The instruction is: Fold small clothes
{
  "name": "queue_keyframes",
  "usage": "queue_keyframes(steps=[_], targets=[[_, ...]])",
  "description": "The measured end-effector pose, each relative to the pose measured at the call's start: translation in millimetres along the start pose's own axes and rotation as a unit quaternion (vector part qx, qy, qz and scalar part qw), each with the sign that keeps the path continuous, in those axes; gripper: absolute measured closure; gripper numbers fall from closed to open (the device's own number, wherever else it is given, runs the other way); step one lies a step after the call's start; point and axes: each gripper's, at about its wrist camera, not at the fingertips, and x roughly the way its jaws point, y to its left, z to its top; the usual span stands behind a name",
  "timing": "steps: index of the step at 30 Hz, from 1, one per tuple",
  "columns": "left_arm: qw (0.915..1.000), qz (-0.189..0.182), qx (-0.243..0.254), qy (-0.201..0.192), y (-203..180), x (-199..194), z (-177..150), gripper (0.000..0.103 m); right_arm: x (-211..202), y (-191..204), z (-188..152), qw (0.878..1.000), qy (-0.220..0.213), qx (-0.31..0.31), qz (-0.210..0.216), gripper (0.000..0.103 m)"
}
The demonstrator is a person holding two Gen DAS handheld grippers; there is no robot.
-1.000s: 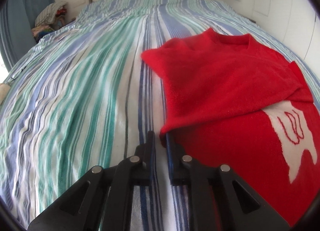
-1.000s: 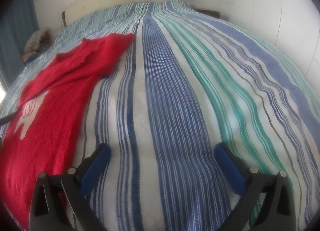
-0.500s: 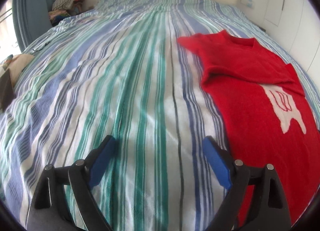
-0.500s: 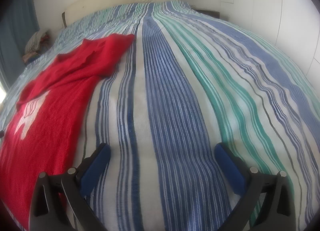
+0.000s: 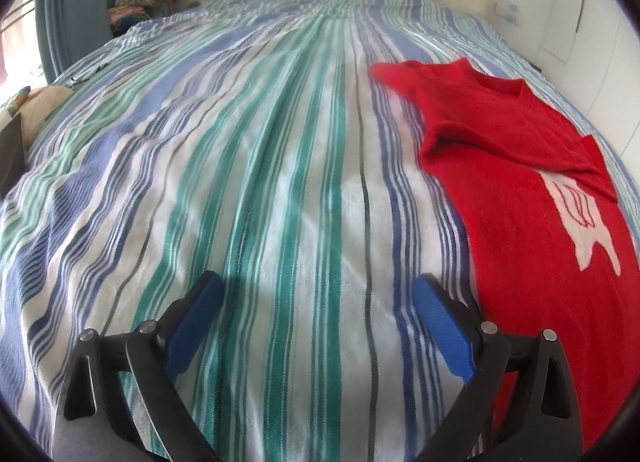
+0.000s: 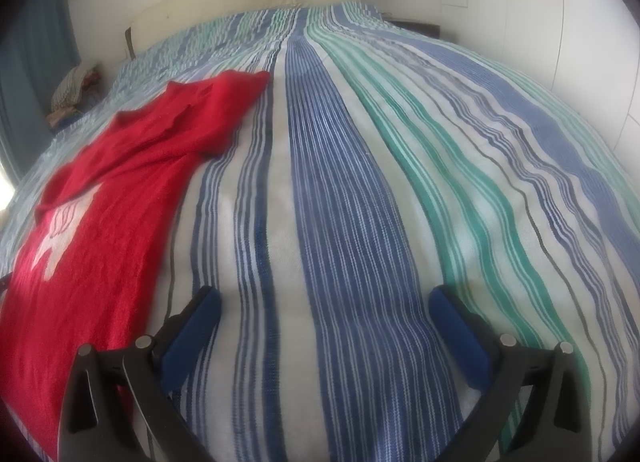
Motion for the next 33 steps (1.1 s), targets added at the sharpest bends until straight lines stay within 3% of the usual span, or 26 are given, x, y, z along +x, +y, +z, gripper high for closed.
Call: queue_keyframes(steps=[14,33], targets=[[0.9998,0.02,0.011,0.0,-4.7,4.1,-2.6,0.001,-0.3,0.1,-0.1,1.0,0.0,0.0,0.001,0.0],[0.9998,0.017,0.01,0.001,-4.9,4.9,-2.8,0.001,-1.1,0.5,-0.3,1.0,0.0,-0.001,-0.002,0.0]])
